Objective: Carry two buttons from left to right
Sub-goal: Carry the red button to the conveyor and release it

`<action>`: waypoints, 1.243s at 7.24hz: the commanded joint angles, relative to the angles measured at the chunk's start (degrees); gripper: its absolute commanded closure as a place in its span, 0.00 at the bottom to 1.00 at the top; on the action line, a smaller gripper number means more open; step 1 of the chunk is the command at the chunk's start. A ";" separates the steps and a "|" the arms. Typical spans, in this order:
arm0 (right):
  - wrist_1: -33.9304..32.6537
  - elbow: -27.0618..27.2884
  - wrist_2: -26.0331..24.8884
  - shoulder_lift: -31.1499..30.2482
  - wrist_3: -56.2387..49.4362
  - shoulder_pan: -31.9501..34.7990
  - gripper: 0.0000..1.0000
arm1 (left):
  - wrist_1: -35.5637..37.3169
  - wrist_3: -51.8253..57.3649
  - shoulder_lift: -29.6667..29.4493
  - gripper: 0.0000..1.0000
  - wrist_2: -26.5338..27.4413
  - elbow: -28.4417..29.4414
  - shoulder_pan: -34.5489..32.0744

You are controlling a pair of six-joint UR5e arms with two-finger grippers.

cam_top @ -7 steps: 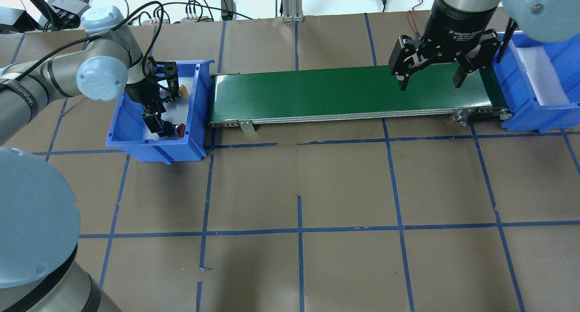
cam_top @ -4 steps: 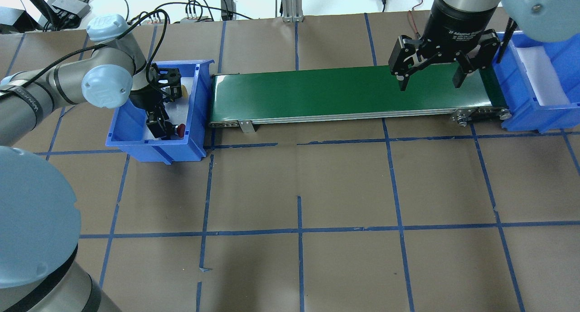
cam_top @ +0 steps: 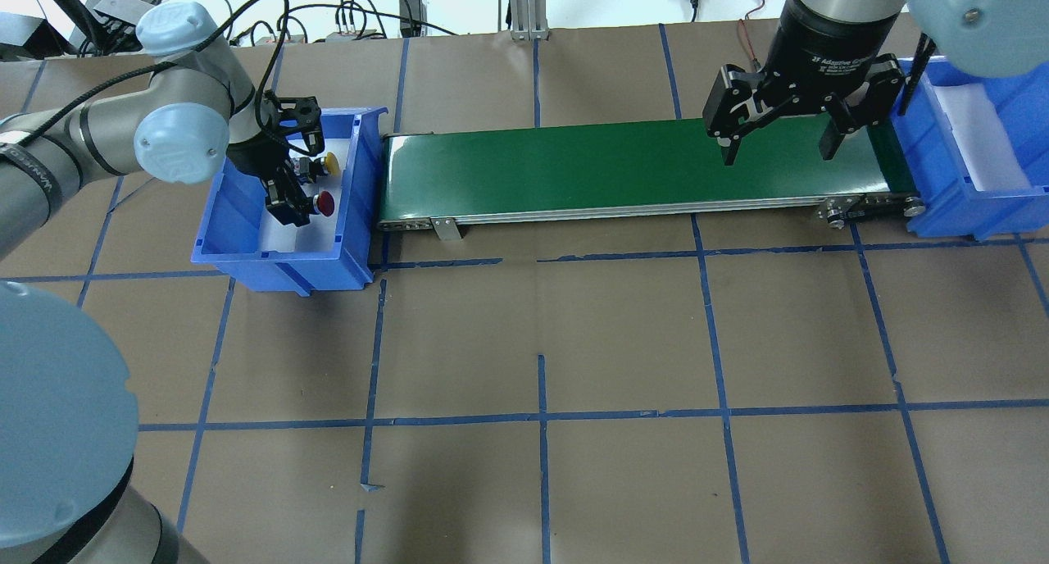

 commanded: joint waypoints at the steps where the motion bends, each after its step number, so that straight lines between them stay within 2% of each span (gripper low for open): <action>1: 0.06 0.00 -0.03 0.00 -0.03 -0.04 0.00 | -2.49 -22.24 0.07 0.64 -3.00 8.72 -0.91; 3: 0.06 0.00 -0.03 0.00 -0.03 -0.04 0.00 | -2.34 -39.43 -0.64 0.64 -2.39 11.56 -7.38; 5: 0.06 0.00 -0.03 0.09 -0.03 -0.12 0.00 | -1.81 -65.91 -2.39 0.66 -2.91 11.66 -13.11; 6: 0.06 0.00 -0.03 0.18 -0.03 -0.12 0.00 | -1.37 -75.17 -3.62 0.66 -2.65 11.66 -15.14; 7: 0.06 0.00 -0.03 0.18 0.06 -0.12 0.00 | 0.72 -83.18 -5.80 0.67 -2.56 11.66 -16.81; 9: 0.06 0.09 -0.03 0.26 -0.03 -0.12 0.00 | 0.74 -88.34 -8.45 0.67 -2.30 10.43 -21.11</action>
